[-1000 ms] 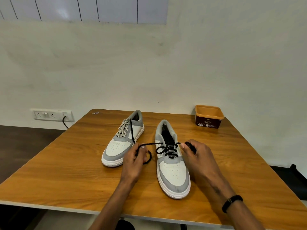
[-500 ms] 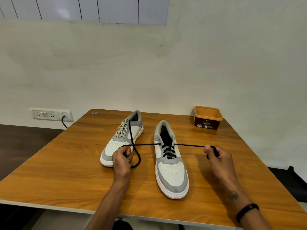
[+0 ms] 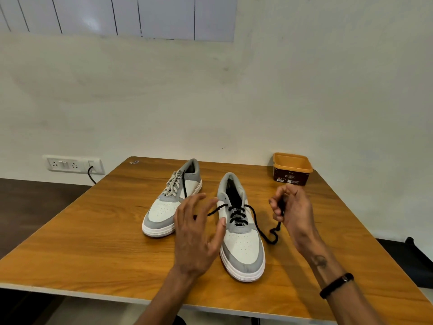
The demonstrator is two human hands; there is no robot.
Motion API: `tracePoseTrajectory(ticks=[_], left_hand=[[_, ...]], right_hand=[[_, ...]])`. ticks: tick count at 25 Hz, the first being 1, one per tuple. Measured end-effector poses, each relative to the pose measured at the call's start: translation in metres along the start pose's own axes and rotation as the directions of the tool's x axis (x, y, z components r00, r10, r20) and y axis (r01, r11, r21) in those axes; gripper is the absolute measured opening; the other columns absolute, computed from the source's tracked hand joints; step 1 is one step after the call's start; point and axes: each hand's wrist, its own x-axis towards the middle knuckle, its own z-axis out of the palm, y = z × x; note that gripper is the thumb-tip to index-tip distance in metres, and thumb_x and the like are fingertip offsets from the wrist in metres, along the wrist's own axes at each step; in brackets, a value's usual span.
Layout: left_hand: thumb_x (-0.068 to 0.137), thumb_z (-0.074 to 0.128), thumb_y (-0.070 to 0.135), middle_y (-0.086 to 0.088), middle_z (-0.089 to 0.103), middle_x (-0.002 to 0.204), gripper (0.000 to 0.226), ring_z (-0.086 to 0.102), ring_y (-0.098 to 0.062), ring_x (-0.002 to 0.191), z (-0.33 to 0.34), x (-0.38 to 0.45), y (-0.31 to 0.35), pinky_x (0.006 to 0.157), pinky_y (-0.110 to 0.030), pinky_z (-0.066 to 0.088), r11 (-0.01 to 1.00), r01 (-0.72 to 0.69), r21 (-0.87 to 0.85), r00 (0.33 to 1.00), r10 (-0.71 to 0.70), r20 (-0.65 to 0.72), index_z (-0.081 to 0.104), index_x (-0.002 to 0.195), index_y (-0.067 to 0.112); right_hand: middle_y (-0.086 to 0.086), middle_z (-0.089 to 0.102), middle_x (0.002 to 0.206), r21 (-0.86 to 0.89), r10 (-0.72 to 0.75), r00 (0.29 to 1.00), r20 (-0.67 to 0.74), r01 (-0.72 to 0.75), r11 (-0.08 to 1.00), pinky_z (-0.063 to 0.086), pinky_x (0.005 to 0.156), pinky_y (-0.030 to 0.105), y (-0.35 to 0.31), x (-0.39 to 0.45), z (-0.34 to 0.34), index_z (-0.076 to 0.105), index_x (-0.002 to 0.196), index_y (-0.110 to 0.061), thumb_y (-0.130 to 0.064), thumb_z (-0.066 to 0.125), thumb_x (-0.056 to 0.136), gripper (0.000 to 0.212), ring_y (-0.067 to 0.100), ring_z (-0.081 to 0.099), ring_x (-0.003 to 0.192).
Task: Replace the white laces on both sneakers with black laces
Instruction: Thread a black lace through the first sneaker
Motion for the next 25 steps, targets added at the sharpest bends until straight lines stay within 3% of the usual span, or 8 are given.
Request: tracePoseTrajectory(ticks=[3,7,9,11,13,16,20,25], left_hand=[[0.1,0.062,0.045,0.001,0.055,0.139,0.038,0.046,-0.022,0.138,0.005,-0.003,0.014,0.116,-0.057,0.033,0.988,-0.083,0.132,0.995,0.088,-0.035,0.066,0.134,0.03],[0.102,0.056,0.054,0.013,0.057,0.115,0.035,0.049,-0.007,0.112,0.013,0.015,0.041,0.096,-0.041,0.047,0.998,0.063,-0.022,0.996,-0.062,0.057,0.067,0.132,0.038],[0.101,0.058,0.055,0.016,0.059,0.107,0.032,0.05,-0.001,0.104,0.019,0.024,0.046,0.09,-0.038,0.049,0.989,0.094,-0.115,0.988,-0.079,0.136,0.069,0.126,0.038],[0.101,0.061,0.048,0.016,0.064,0.103,0.025,0.055,0.0,0.099,0.021,0.028,0.047,0.086,-0.035,0.052,0.982,0.069,-0.179,0.988,-0.042,0.148,0.072,0.118,0.034],[0.099,0.067,0.04,0.016,0.067,0.099,0.018,0.06,0.0,0.093,0.019,0.028,0.046,0.08,-0.023,0.051,0.971,0.068,-0.23,0.99,-0.037,0.139,0.075,0.113,0.03],[0.097,0.074,0.035,0.016,0.069,0.097,0.019,0.062,0.0,0.088,0.016,0.023,0.041,0.073,-0.013,0.048,0.964,0.103,-0.245,0.986,-0.066,0.155,0.077,0.115,0.028],[0.1,0.067,0.042,0.017,0.062,0.103,0.026,0.059,0.0,0.088,0.014,0.017,0.035,0.072,-0.013,0.046,0.992,0.061,-0.112,0.979,-0.037,0.202,0.073,0.124,0.034],[0.101,0.067,0.039,0.018,0.063,0.104,0.019,0.059,-0.001,0.081,0.009,0.019,0.036,0.072,-0.027,0.055,0.996,0.022,-0.082,0.982,-0.007,0.189,0.075,0.118,0.033]], right_hand=[[0.014,0.062,0.078,0.079,0.035,0.989,0.144,-0.046,0.996,0.032,0.057,0.033,0.001,0.001,0.018,0.062,0.113,-0.003,-0.048,0.031,0.103,0.055,0.017,0.045,0.064],[0.019,0.063,0.085,-0.055,0.021,0.955,0.295,-0.005,0.998,0.037,0.06,0.033,0.004,0.0,0.036,0.038,0.153,-0.041,-0.062,0.028,0.103,0.056,0.018,0.051,0.065],[0.01,0.068,0.108,-0.166,0.06,0.933,0.354,0.0,0.986,0.052,0.077,0.034,0.007,0.0,0.04,0.026,0.155,-0.058,-0.079,0.027,0.093,0.065,0.015,0.066,0.088],[0.002,0.054,0.134,-0.233,0.066,0.919,0.388,0.029,0.972,0.056,0.087,0.028,0.009,-0.002,0.041,0.019,0.155,-0.064,-0.084,0.024,0.095,0.063,0.004,0.068,0.103],[0.007,0.046,0.126,-0.257,0.063,0.919,0.389,0.042,0.965,0.05,0.068,0.014,0.009,-0.005,0.041,0.017,0.157,-0.06,-0.079,0.021,0.097,0.063,-0.006,0.064,0.079],[0.025,0.061,0.109,-0.285,0.067,0.926,0.371,0.045,0.957,0.047,0.063,0.017,0.013,-0.008,0.038,0.02,0.153,-0.063,-0.084,0.024,0.09,0.067,0.006,0.057,0.074],[0.008,0.059,0.136,-0.27,0.061,0.923,0.381,0.048,0.962,0.05,0.062,0.015,0.018,-0.01,0.041,0.013,0.157,-0.061,-0.087,0.031,0.084,0.079,0.001,0.058,0.083],[-0.008,0.058,0.095,-0.297,0.045,0.936,0.348,0.064,0.953,0.045,0.062,0.019,0.017,-0.009,0.042,0.016,0.159,-0.053,-0.08,0.024,0.092,0.073,0.002,0.055,0.067]])
